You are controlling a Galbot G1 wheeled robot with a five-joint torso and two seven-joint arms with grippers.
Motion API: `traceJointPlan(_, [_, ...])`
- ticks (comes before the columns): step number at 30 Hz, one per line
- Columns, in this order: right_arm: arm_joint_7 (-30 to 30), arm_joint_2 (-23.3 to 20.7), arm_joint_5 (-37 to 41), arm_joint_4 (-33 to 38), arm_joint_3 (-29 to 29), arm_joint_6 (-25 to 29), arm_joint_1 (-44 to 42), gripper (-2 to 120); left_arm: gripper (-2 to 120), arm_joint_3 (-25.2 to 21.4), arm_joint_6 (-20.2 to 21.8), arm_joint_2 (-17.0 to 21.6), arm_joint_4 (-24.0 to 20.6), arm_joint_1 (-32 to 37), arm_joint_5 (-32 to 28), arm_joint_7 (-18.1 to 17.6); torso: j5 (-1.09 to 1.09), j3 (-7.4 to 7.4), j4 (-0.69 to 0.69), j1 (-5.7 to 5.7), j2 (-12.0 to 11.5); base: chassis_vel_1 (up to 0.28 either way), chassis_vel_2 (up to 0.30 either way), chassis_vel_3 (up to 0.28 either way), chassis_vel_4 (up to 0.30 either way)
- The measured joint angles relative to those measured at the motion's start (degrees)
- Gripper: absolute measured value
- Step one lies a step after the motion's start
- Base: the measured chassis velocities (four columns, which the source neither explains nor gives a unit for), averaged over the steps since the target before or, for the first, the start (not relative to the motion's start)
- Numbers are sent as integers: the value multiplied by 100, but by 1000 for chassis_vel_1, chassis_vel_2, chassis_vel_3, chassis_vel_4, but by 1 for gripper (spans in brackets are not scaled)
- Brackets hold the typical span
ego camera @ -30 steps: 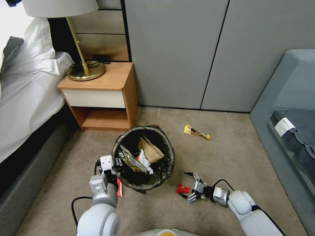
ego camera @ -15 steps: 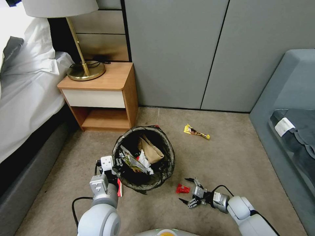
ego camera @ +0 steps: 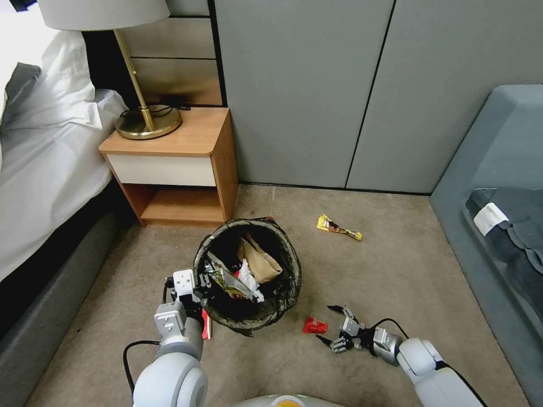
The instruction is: Pick up the trash bin, then pick up the garbage from the floor and place it into the trash bin.
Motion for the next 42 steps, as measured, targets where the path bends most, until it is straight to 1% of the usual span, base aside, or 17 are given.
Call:
traceJointPlan(2, [3,11,0,-18,-4,7,17,72,0,-2,-1,1,-1,2,0,0,0,0,0,0,0,0,0,0,0])
traceJointPlan(3, [8,27,0,-34,-19,12,41,66,0,-3,-1,2,-1,7,0,0,-1,0,0,0,0,0,0,0,0])
traceJointPlan(4, [11,34,0,-34,-29,13,51,64,0,-4,-1,1,-1,8,1,0,0,0,0,0,0,0,0,0,0])
traceJointPlan(5, [14,48,0,-34,-47,13,69,58,0,-4,-1,-3,-1,8,3,0,0,0,0,0,0,0,0,0,0])
traceJointPlan(6, [14,48,0,-34,-47,13,69,58,0,-4,-1,-3,-1,8,3,0,0,0,0,0,0,0,0,0,0])
traceJointPlan(7, [16,60,0,-32,-69,13,84,53,0,-3,-2,-6,-1,7,5,0,-1,0,0,0,0,0,0,0,0])
traceJointPlan(15, [45,111,-33,-85,-133,9,113,53,0,-3,-2,-6,-1,-2,4,-1,-1,0,0,0,0,0,0,0,0])
traceJointPlan(18, [65,123,-45,-131,-130,14,115,52,0,-6,-4,-2,-1,-2,2,-1,0,0,0,0,0,0,0,0,0])
traceJointPlan(21, [71,127,-46,-157,-120,30,103,46,0,-6,-5,-1,-1,-2,2,-2,0,0,0,0,0,0,0,0,0])
traceJointPlan(24, [73,128,-40,-162,-101,49,71,32,0,2,-5,-7,-1,-12,2,-2,0,0,0,0,0,0,0,0,0])
traceJointPlan(25, [73,128,-40,-162,-101,49,71,32,0,2,-5,-7,-1,-12,2,-2,0,0,0,0,0,0,0,0,0])
traceJointPlan(27, [73,128,-29,-160,-89,60,47,21,0,6,-6,-10,-1,-11,3,-2,0,0,0,0,0,0,0,0,0])
traceJointPlan(30, [75,124,-27,-157,-85,67,39,16,0,6,-6,-10,-1,-9,3,-2,0,0,0,0,0,0,0,0,0])
traceJointPlan(31, [77,118,-25,-151,-81,74,31,9,0,6,-6,-6,-1,-7,3,-2,0,0,0,0,0,0,0,0,0])
traceJointPlan(33, [80,110,-25,-143,-74,77,28,3,0,5,-5,-2,-1,-6,3,-2,0,0,0,0,0,0,0,0,0])
traceJointPlan(35, [84,103,-22,-130,-66,80,28,0,0,5,-6,0,-5,-6,3,-2,0,0,0,0,0,0,0,0,0])
traceJointPlan(42, [102,84,22,-78,-44,87,29,0,0,9,-6,-4,-6,-14,2,-2,0,0,0,0,0,0,0,0,0])
